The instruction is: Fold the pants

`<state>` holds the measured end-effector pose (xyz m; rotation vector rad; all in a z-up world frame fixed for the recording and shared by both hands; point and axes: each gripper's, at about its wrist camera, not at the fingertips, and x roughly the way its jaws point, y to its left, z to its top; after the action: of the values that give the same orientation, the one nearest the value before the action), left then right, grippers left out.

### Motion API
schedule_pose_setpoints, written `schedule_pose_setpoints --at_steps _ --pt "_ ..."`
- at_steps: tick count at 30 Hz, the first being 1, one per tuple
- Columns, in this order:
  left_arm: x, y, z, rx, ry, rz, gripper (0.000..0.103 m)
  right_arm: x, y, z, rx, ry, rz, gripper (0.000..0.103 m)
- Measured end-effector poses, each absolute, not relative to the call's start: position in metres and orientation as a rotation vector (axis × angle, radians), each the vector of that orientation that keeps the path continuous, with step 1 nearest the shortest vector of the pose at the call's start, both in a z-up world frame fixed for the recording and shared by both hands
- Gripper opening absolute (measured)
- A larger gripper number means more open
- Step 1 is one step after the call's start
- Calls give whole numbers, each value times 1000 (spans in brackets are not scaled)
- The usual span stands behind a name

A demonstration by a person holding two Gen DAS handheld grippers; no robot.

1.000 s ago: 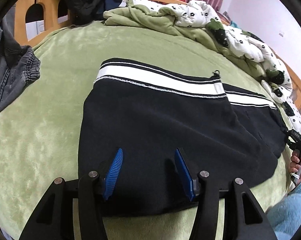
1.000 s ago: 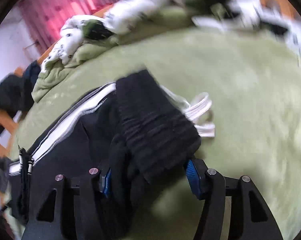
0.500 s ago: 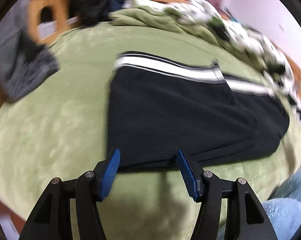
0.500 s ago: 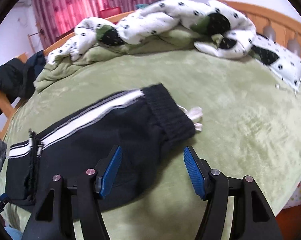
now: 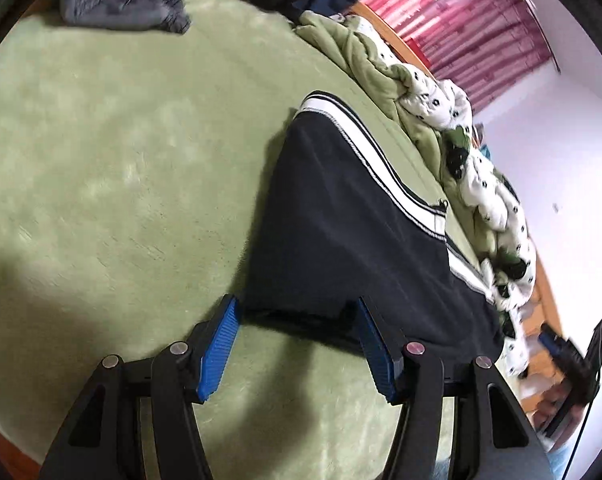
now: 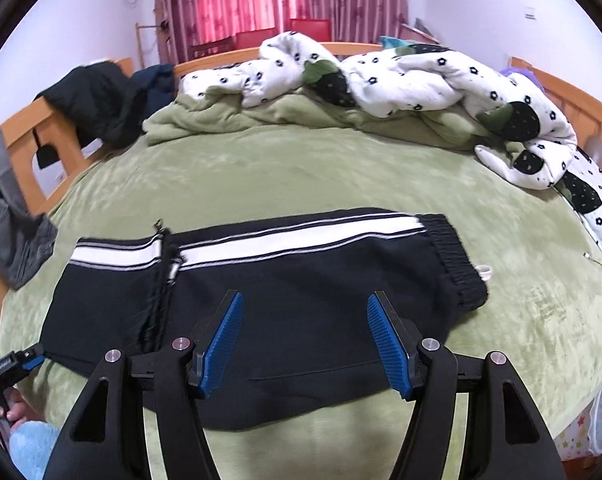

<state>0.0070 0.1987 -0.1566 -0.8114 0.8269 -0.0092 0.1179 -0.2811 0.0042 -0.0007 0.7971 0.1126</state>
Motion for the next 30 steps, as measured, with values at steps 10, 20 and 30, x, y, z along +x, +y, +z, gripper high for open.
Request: schedule_pose_setpoints --at_steps 10,20,30 --pt "23 172 -123 -603 832 159 15 121 -260 -19 63 893 143 49" --pt "43 132 -50 -369 821 173 14 120 -277 -32 122 941 140 48" --pt "66 61 -4 -171 830 145 14 114 -317 -38 230 958 146 48"
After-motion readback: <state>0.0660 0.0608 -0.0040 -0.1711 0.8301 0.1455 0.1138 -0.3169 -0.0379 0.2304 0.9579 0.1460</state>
